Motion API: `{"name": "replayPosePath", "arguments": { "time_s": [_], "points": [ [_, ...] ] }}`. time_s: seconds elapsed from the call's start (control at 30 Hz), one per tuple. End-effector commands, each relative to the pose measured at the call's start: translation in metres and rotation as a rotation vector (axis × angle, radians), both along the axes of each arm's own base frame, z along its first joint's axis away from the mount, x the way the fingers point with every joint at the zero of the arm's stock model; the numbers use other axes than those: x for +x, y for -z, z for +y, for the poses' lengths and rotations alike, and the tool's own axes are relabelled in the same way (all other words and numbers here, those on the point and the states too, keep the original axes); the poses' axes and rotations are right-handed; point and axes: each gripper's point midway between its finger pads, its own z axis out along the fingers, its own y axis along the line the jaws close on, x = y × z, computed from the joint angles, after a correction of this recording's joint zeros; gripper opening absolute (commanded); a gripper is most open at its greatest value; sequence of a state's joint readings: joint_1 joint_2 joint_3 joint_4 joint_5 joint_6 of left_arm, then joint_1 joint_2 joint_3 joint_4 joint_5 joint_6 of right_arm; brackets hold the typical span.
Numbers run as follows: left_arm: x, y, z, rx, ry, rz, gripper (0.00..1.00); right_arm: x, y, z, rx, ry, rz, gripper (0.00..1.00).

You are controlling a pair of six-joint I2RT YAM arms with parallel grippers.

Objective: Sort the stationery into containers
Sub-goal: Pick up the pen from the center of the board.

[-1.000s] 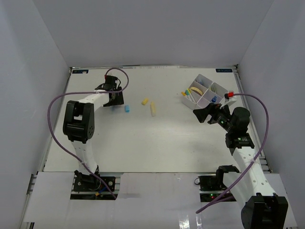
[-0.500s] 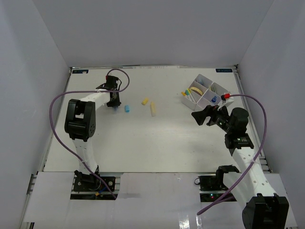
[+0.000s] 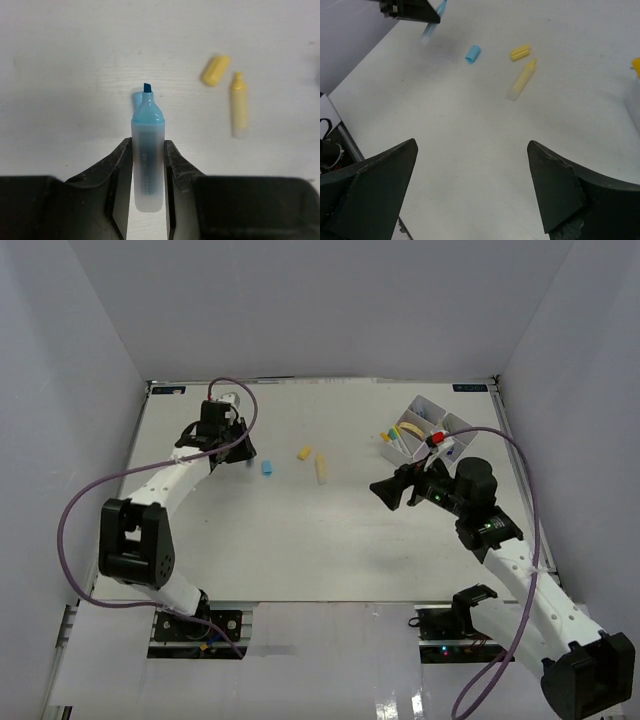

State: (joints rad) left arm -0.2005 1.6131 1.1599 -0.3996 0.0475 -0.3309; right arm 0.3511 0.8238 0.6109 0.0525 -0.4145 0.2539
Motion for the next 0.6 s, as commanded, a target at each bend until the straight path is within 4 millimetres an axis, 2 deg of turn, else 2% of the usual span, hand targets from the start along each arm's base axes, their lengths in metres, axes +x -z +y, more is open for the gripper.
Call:
{"name": "replayPosePath", "arguments": {
  "time_s": [0.0, 0.03, 0.07, 0.1, 0.13, 0.2, 0.23, 0.3, 0.33, 0.37, 0.57],
  "points": [
    [-0.012, -0.064, -0.037, -0.186, 0.089, -0.179, 0.10, 0.002, -0.033, 0.027, 0.059, -0.009, -0.048, 0.97],
    [-0.017, -0.068, -0.042, -0.205, 0.100, -0.193, 0.10, -0.007, -0.034, 0.044, 0.065, -0.054, -0.047, 0.98],
    [-0.019, -0.077, -0.048, -0.231, 0.111, -0.224, 0.10, -0.001, -0.032, 0.050, 0.060, -0.030, -0.035, 1.00],
    [-0.029, -0.085, -0.055, -0.254, 0.142, -0.247, 0.09, -0.001, -0.042, 0.059, 0.070, -0.037, -0.053, 1.00],
    [-0.033, -0.090, -0.061, -0.266, 0.160, -0.266, 0.09, -0.007, -0.039, 0.075, 0.059, -0.069, -0.042, 1.00],
    [-0.039, -0.105, -0.071, -0.292, 0.194, -0.335, 0.09, -0.005, -0.044, 0.090, 0.057, -0.062, -0.048, 1.00],
    [-0.050, -0.109, -0.076, -0.307, 0.218, -0.358, 0.08, -0.005, -0.051, 0.105, 0.068, -0.064, -0.059, 1.00],
    [-0.060, -0.121, -0.080, -0.349, 0.236, -0.428, 0.07, -0.011, -0.061, 0.127, 0.092, -0.091, -0.075, 1.00],
    [-0.064, -0.123, -0.081, -0.361, 0.239, -0.436, 0.07, -0.002, -0.061, 0.134, 0.099, -0.048, -0.088, 1.00],
    [-0.064, -0.134, -0.082, -0.381, 0.239, -0.481, 0.07, 0.000, -0.062, 0.141, 0.105, -0.041, -0.097, 1.00],
    [-0.079, -0.145, -0.077, -0.412, 0.230, -0.565, 0.07, 0.016, -0.059, 0.191, 0.110, -0.044, -0.097, 1.00]
  ]
}}
